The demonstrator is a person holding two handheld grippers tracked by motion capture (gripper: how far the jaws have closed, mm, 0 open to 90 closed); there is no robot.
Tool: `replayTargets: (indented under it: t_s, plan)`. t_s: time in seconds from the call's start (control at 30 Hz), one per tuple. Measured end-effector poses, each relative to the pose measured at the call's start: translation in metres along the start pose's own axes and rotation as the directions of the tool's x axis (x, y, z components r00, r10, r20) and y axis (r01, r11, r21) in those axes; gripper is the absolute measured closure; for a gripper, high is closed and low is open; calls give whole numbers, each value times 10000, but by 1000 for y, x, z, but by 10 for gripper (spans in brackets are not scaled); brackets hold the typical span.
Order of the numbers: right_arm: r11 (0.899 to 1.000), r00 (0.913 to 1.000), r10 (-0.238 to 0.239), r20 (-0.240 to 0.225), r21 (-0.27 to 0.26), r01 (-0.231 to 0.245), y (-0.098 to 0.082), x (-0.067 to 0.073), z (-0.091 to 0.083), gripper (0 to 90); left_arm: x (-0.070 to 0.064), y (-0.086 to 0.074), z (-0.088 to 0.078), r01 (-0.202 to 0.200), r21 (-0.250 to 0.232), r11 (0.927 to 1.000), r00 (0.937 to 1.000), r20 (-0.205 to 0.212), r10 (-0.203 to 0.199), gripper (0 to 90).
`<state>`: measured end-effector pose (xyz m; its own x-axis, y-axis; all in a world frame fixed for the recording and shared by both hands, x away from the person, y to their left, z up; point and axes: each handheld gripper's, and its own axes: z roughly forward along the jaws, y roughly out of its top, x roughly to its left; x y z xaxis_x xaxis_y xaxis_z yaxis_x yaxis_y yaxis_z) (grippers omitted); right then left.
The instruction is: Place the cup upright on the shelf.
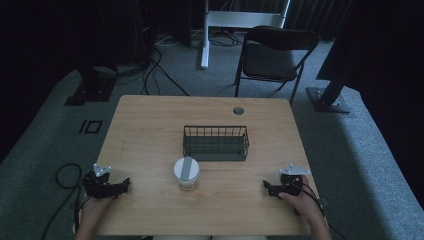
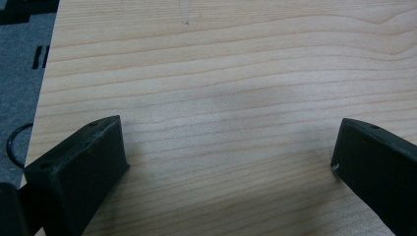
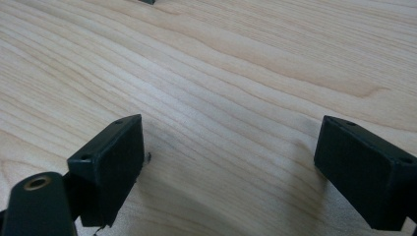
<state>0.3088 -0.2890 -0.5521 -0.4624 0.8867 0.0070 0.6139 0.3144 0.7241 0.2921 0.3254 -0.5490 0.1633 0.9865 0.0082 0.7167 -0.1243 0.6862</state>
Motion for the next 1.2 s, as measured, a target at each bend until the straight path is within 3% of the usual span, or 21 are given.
replayTargets:
  t_s: [0.87,1.2]
  plan:
    - [10000,10000,-20,38,-14,20,0,1,0,120,0,0,0,-18,8,10000,10000,9,18,2]
    - [9997,9996,-210,-171,-97,208,6,11,1,127,0,0,0,-19,14,10000,10000,9,19,2]
